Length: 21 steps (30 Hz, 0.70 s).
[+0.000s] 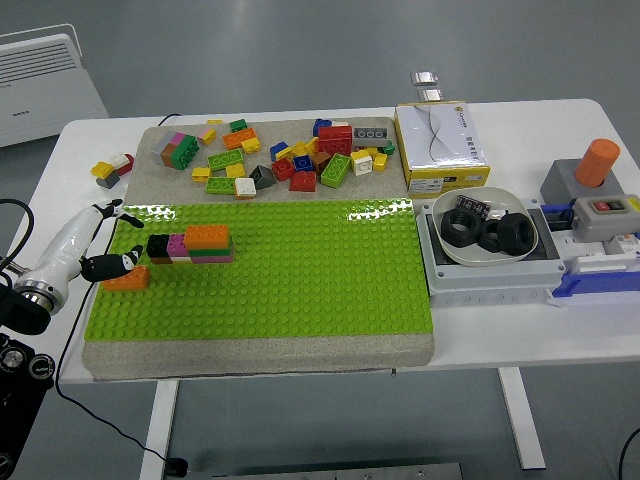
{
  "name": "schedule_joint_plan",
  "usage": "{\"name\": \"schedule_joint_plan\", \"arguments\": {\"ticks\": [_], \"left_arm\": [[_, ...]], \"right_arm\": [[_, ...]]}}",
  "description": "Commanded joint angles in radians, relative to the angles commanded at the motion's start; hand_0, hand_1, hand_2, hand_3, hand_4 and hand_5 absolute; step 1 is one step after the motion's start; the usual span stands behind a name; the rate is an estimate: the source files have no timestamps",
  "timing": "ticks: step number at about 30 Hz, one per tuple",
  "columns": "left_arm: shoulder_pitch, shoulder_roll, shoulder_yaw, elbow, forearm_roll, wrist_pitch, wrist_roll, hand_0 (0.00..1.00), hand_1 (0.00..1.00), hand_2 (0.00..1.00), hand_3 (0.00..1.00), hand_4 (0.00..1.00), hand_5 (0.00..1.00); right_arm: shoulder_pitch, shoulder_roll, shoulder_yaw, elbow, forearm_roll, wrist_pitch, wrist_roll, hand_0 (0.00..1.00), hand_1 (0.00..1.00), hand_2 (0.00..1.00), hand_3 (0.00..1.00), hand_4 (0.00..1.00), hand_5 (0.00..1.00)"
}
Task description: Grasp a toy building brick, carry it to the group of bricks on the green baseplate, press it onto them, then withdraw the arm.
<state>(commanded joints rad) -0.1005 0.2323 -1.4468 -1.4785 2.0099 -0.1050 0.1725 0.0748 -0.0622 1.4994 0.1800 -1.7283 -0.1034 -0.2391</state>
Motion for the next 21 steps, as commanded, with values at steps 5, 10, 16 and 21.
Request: {"name": "schedule_joint_plan", "arguments": {"ticks": [5, 10, 16, 21], "left_arm": [[0.018, 0.046, 0.013, -0.014, -0.011, -0.008, 0.008, 0.973, 0.949, 0.937, 0.601, 0.665, 0.002], [0.016, 0.098, 0.035, -0.004, -0.017, -0.022, 0.026, 0.973, 0.949, 0.937, 0.601, 0.665, 0.002], [-0.006, 0.153, 0.076, 0.023, -0.018, -0.041, 0.049, 0.973, 0.95, 0.938, 0.61, 0.67, 0.002], [-0.017, 0.151, 0.093, 0.043, -0.019, -0.051, 0.059, 0.974, 0.953, 0.94, 0.621, 0.68, 0.002]], "right_arm": [[-0.005, 0.003, 0.014, 0.0, -0.004, -0.001, -0.004, 0.657, 0.684, 0.758, 0.799, 0.914, 0.998], [-0.005, 0.004, 0.03, 0.0, -0.015, -0.001, -0.007, 0.657, 0.684, 0.758, 0.799, 0.914, 0.998], [-0.005, 0.001, 0.043, 0.0, -0.031, 0.0, -0.01, 0.655, 0.684, 0.755, 0.793, 0.916, 0.998], [-0.004, 0.0, 0.057, 0.0, -0.047, 0.001, -0.012, 0.656, 0.686, 0.748, 0.791, 0.919, 0.998]]}}
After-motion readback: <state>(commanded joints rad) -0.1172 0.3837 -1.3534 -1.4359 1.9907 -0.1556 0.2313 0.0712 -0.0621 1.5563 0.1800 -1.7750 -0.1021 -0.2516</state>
